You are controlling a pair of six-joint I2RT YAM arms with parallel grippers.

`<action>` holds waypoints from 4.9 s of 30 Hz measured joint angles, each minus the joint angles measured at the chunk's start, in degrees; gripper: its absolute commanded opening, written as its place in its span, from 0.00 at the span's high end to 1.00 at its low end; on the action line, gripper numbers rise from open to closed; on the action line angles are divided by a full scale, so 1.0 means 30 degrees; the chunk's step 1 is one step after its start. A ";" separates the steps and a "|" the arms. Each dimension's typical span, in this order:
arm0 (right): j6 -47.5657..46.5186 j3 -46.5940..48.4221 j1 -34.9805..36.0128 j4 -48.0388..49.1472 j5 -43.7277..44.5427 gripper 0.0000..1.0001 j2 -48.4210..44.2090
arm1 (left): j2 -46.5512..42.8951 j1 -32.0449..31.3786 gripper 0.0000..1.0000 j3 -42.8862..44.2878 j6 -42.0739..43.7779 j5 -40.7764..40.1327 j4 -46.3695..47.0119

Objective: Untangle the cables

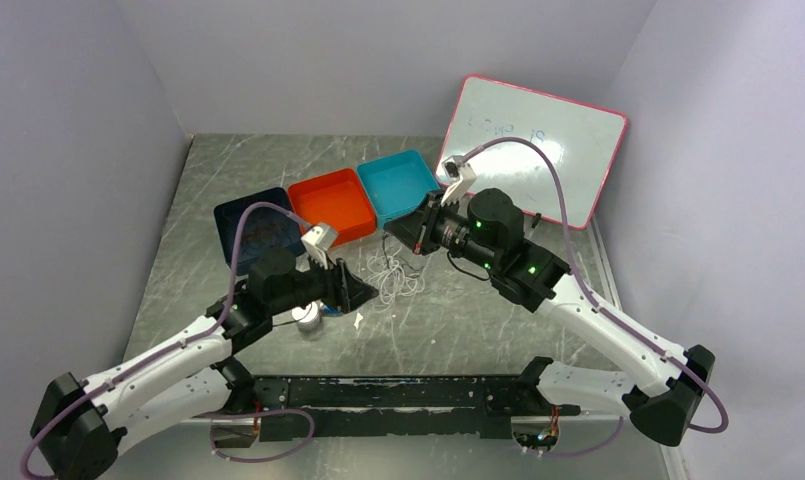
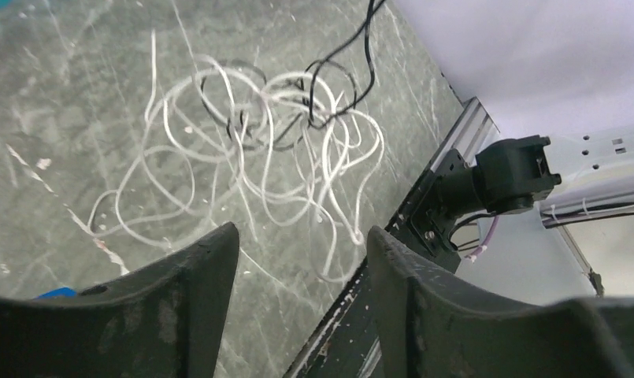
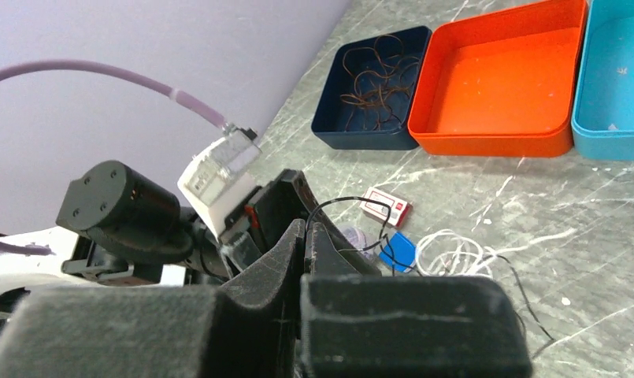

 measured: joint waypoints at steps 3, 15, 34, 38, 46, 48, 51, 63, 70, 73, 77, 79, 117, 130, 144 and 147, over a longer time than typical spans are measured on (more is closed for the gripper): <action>0.0022 0.0000 0.0000 0.0000 0.0058 1.00 0.0000 | 0.0670 -0.0976 0.62 0.0000 -0.0138 -0.0707 0.0277; -0.0131 -0.0597 0.0000 -0.0291 0.0882 1.00 -0.0546 | 0.1705 -0.1770 0.93 0.0350 -0.0189 -0.2543 0.0168; -0.2747 -0.4779 0.0000 -0.4029 0.6120 0.49 -0.4605 | 0.4175 -0.1829 0.93 1.1497 0.5231 -0.3147 -0.8371; -0.4969 -0.6222 0.0000 -0.1545 0.4991 0.47 -0.6863 | 0.5020 -0.1836 0.93 1.2371 0.6280 -0.2310 -0.9449; -0.9398 -1.1162 0.0000 0.7104 0.0954 0.43 -0.8801 | 0.5326 -0.1836 0.93 1.3114 0.6819 -0.1064 -1.0025; -1.0214 -1.1832 0.0000 0.8626 0.0204 0.42 -0.8087 | 0.5326 -0.1836 0.93 1.3260 0.6827 -0.0838 -1.0025; -1.1060 -1.1919 0.0000 1.0316 -0.0947 0.37 -0.6492 | 0.5326 -0.1836 0.93 1.3420 0.6819 -0.0568 -1.0010; -1.1453 -1.1526 0.0022 1.4906 -0.4146 0.29 -0.1719 | 0.5552 -0.1836 0.93 1.3580 0.6798 -0.0204 -0.9996; -1.1431 -1.1096 0.0051 1.5897 -0.2565 0.33 -0.0488 | 0.5646 -0.1836 0.93 1.3777 0.6652 0.0029 -0.9857; -1.1446 -1.0899 0.0066 1.6232 -0.2113 0.37 0.0080 | 0.5646 -0.1836 0.93 1.3777 0.6572 0.0160 -0.9857; -1.1402 -1.0899 0.0102 1.6400 -0.1581 0.57 0.0561 | 0.5646 -0.1836 0.93 1.3784 0.6492 0.0197 -0.9857; -1.1220 -1.0928 0.0109 1.6721 -0.1384 0.63 0.0743 | 0.5646 -0.1836 0.93 1.3821 0.6426 0.0204 -0.9865; -0.6696 -1.7129 0.0335 2.0283 0.5909 0.68 0.4189 | 1.0571 -0.1843 0.93 3.3718 0.6164 -0.1355 -1.3945; -0.4641 -1.7748 0.0335 1.8469 0.8094 0.68 0.3089 | 0.8174 -0.1843 0.93 3.3470 0.7074 -0.5923 -1.2262; -0.2769 -1.7741 0.0342 1.5693 1.0433 0.63 0.3257 | 0.5544 -0.1843 0.93 3.3798 0.9187 -0.9945 -1.0695; -0.2608 -1.7741 0.0342 1.5620 1.0601 0.62 0.3475 | 0.5107 -0.1843 0.93 3.3798 0.9661 -1.0637 -1.0644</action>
